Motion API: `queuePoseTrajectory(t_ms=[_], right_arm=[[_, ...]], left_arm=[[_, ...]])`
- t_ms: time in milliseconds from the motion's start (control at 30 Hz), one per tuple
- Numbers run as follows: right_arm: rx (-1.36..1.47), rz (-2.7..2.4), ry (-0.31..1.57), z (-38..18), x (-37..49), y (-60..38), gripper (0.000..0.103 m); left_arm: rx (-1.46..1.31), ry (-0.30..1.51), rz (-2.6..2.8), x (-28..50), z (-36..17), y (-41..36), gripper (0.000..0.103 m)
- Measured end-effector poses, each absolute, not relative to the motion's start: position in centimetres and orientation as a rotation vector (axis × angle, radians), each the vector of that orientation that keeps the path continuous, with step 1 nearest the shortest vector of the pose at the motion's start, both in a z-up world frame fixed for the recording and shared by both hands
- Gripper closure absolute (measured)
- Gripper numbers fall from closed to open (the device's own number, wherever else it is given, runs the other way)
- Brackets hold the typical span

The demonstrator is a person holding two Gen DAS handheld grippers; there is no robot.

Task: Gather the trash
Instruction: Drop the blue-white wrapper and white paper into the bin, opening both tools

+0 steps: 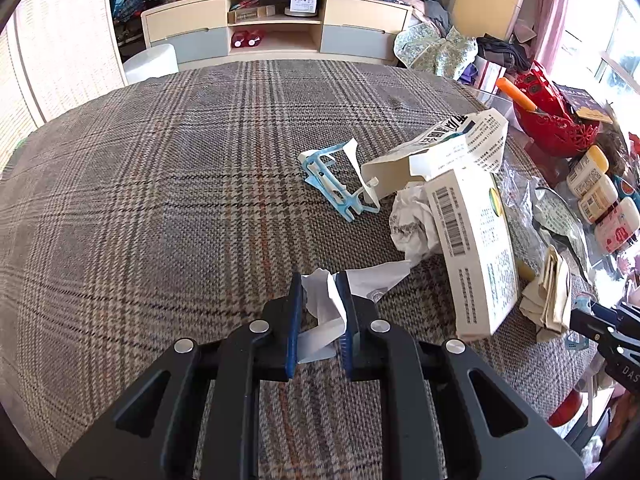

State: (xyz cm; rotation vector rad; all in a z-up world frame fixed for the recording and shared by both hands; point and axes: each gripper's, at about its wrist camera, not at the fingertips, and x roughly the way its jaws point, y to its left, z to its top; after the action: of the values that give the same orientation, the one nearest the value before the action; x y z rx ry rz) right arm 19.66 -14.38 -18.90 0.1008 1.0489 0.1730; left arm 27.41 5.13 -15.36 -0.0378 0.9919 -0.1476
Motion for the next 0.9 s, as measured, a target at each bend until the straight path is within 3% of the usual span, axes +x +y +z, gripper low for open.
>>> queuePoseTrajectory(t_ms=[433, 900], right_arm=[[0.124, 0.189, 0.981, -17.5, 12.4, -15.2, 0.076], [0.131, 0.248, 1.051, -22.7, 4.5, -12.8, 0.076]], left_arm=[[0.002, 0.959, -0.182, 14.2, -12.3, 2.4, 0.088], [-0.036, 1.015, -0.212, 2.4, -18.8, -0.6, 0.088]])
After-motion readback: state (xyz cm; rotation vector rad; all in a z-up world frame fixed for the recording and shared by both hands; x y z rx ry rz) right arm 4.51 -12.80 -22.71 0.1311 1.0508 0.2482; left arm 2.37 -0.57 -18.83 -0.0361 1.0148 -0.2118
